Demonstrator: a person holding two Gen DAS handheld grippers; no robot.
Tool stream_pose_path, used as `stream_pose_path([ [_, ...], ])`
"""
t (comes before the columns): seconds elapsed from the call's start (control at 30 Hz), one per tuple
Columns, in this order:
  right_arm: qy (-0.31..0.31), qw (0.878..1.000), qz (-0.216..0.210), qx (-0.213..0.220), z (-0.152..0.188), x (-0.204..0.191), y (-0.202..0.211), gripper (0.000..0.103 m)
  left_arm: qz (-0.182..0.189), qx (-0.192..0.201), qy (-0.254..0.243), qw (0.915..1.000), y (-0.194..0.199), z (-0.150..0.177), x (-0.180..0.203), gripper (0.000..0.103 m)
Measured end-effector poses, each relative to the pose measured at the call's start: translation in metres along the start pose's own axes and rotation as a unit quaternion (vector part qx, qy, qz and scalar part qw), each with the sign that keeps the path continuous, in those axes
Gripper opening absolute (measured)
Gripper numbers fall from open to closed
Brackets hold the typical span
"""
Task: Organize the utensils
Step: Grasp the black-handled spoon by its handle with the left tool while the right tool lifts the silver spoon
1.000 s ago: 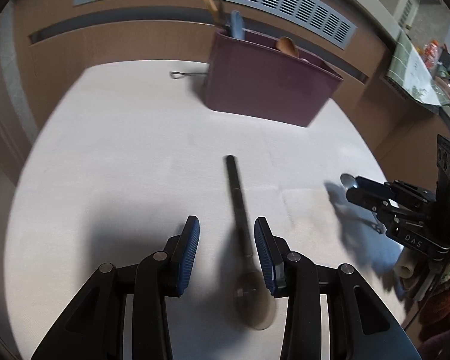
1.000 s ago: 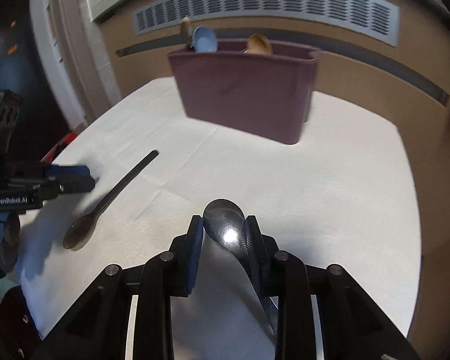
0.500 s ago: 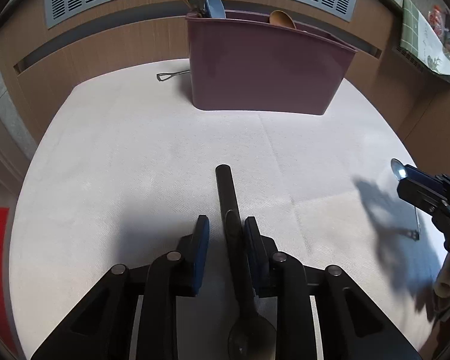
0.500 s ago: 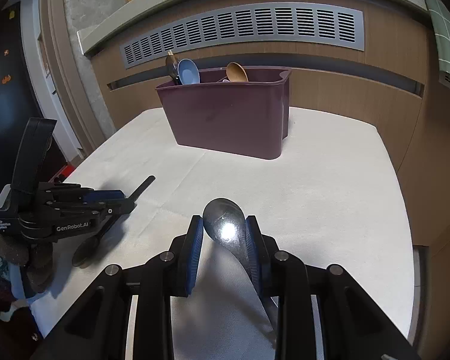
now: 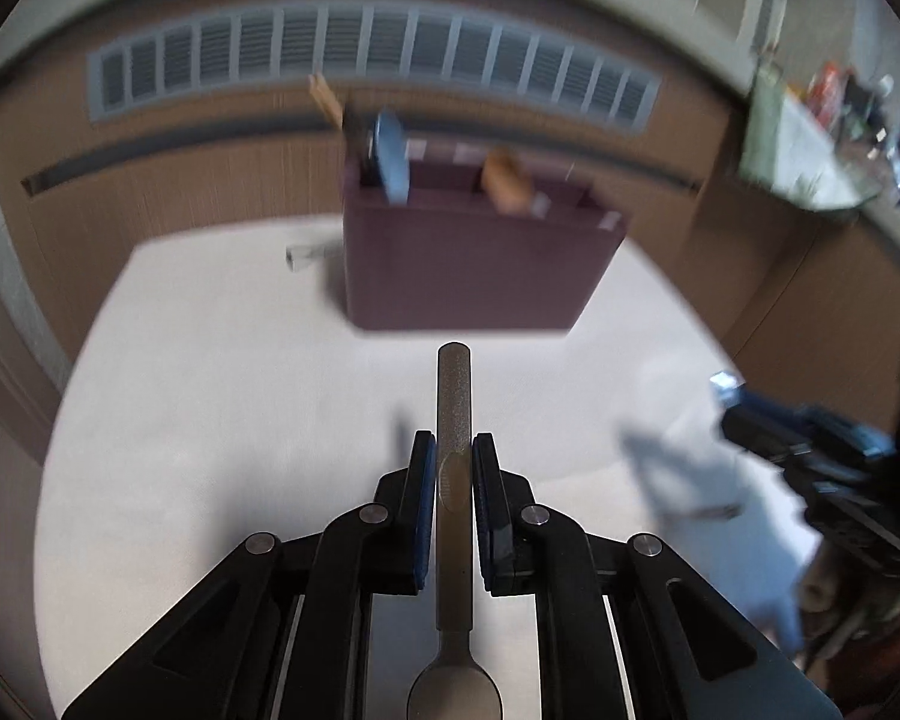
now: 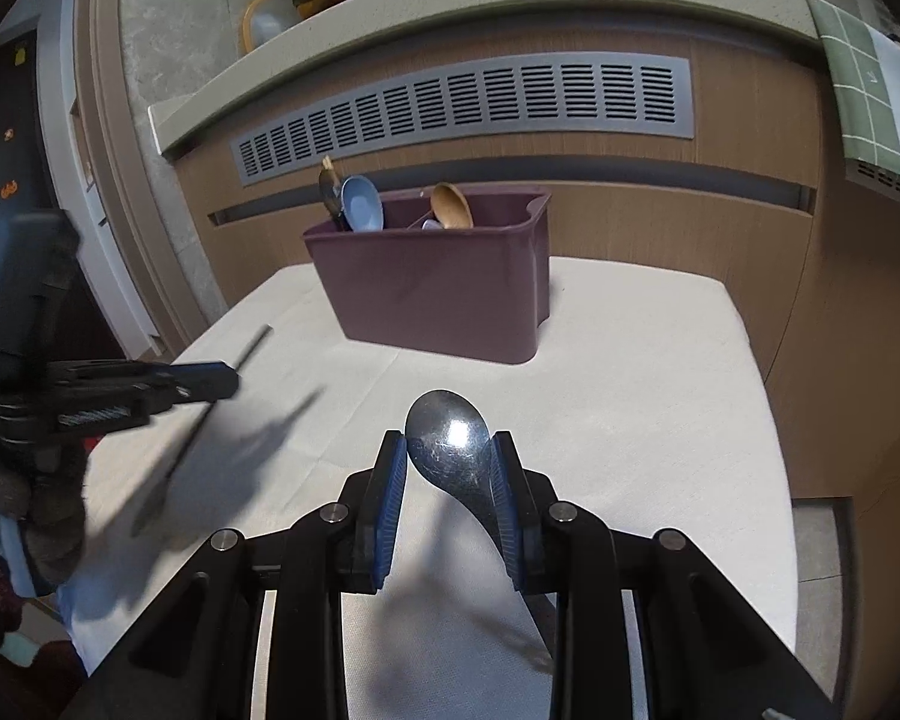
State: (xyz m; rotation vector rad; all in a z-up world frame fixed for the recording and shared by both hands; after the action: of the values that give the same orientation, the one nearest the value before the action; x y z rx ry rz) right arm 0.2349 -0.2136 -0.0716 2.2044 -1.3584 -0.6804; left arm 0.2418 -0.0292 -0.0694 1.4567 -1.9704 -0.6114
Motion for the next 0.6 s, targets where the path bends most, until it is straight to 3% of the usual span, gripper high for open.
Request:
stream_pose_path([
  [0.1, -0.008, 1.0, 0.0, 0.008, -0.003, 0.001, 0.004, 0.024, 0.022, 0.04, -0.003, 0.999, 0.028, -0.012, 0.009, 0.012],
  [0.17, -0.005, 1.0, 0.002, 0.009, -0.005, -0.001, 0.006, 0.005, 0.025, 0.062, -0.007, 0.9978, 0.041, -0.017, 0.013, 0.012],
  [0.27, -0.002, 1.0, 0.004, 0.01, -0.007, -0.003, 0.006, 0.006, 0.023, 0.081, -0.007, 0.9964, 0.05, -0.026, 0.014, 0.012],
  [0.4, 0.014, 1.0, 0.002, 0.011, -0.009, -0.008, 0.009, 0.006, 0.021, 0.079, 0.001, 0.9966, 0.045, -0.031, 0.008, 0.012],
  [0.5, 0.017, 0.999, -0.014, -0.028, -0.001, -0.006, 0.0, 0.008, 0.016, 0.072, 0.008, 0.9972, 0.042, -0.026, 0.003, 0.012],
  [0.6, 0.033, 0.996, -0.009, -0.084, 0.02, 0.004, -0.016, 0.023, 0.013, 0.065, 0.019, 0.9976, 0.039, -0.019, -0.005, 0.012],
])
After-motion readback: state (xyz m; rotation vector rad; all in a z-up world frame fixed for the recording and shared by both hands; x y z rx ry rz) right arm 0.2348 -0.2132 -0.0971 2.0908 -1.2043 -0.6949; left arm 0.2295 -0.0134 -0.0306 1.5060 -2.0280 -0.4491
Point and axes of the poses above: each gripper's, at about its wrist camera, not at the fingertips, and y roughly against the way its jaws point, x to its right, z to its underside, the point moved 8 cm from there along -y, roughly the way its jaws point
